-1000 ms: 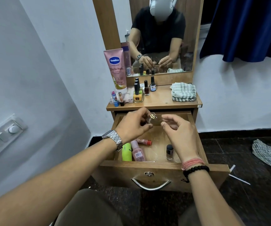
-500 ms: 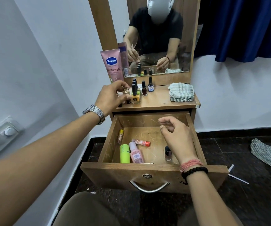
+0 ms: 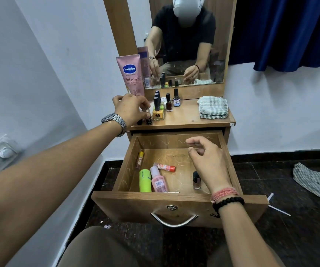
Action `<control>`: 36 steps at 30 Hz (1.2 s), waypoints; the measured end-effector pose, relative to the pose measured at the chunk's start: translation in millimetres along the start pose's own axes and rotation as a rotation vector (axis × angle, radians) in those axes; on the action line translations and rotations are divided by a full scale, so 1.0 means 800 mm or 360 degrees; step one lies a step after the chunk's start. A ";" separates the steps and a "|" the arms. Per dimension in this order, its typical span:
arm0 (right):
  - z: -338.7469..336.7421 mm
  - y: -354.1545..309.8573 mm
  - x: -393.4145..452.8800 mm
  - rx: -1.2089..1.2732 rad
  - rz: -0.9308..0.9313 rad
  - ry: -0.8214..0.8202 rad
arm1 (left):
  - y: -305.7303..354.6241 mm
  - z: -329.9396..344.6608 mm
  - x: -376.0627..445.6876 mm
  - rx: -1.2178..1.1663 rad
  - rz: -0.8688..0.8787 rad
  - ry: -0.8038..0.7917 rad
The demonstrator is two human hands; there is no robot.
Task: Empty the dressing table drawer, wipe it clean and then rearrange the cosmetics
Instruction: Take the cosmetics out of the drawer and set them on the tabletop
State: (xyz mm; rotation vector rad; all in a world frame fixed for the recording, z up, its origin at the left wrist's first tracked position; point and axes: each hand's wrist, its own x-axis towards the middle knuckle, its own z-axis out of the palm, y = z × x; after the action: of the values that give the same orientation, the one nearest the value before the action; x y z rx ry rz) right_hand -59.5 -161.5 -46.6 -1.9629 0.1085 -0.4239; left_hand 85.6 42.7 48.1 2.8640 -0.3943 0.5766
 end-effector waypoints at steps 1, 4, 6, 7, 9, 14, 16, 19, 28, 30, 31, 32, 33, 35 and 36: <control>0.000 0.000 0.000 0.0001 -0.0002 0.0002 | -0.002 0.001 0.002 0.0022 -0.0004 -0.0006; 0.001 0.000 0.000 -0.0005 -0.0002 0.0012 | -0.006 0.002 0.006 0.0064 -0.0024 -0.0022; 0.000 0.000 0.000 -0.0007 -0.0006 0.0018 | -0.007 0.003 0.008 0.0068 -0.0033 -0.0031; 0.000 0.000 0.000 -0.0006 -0.0009 0.0019 | -0.007 0.004 0.009 0.0071 -0.0034 -0.0035; 0.000 0.001 0.000 -0.0009 -0.0013 0.0019 | -0.007 0.004 0.009 0.0084 -0.0030 -0.0036; 0.001 0.002 0.000 -0.0021 -0.0004 0.0008 | -0.006 0.003 0.009 0.0106 -0.0005 -0.0046; 0.001 0.002 0.000 -0.0018 -0.0008 0.0005 | -0.005 0.002 0.008 0.0121 -0.0003 -0.0057; 0.001 0.002 0.000 -0.0014 -0.0016 0.0003 | -0.004 0.000 0.007 0.0143 0.0003 -0.0075; 0.000 0.001 0.000 -0.0009 -0.0015 -0.0002 | -0.002 -0.007 0.001 0.0139 0.0054 -0.0039; -0.001 0.000 -0.001 -0.0016 -0.0014 -0.0001 | 0.000 -0.015 -0.004 0.0138 0.0095 0.0100; -0.001 0.000 -0.001 -0.0022 -0.0013 0.0001 | 0.002 -0.021 -0.008 0.0108 0.0137 0.0214; -0.001 0.000 -0.001 -0.0026 -0.0011 0.0004 | 0.005 -0.025 -0.015 0.0061 0.0203 0.0348; -0.001 0.000 -0.001 -0.0029 -0.0011 0.0006 | 0.008 -0.030 -0.026 -0.0007 0.0296 0.0477; -0.001 0.001 -0.001 -0.0028 -0.0015 0.0007 | 0.016 -0.034 -0.054 -0.0155 0.0547 0.0564; -0.001 0.001 -0.001 -0.0022 -0.0016 0.0004 | 0.016 -0.031 -0.070 -0.0195 0.0678 0.0471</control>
State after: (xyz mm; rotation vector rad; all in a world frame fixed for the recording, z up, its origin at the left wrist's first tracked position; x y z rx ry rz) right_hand -60.5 -162.0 -47.1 -1.9774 0.1038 -0.4334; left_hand 22.9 48.6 50.1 2.5289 -0.9574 0.9920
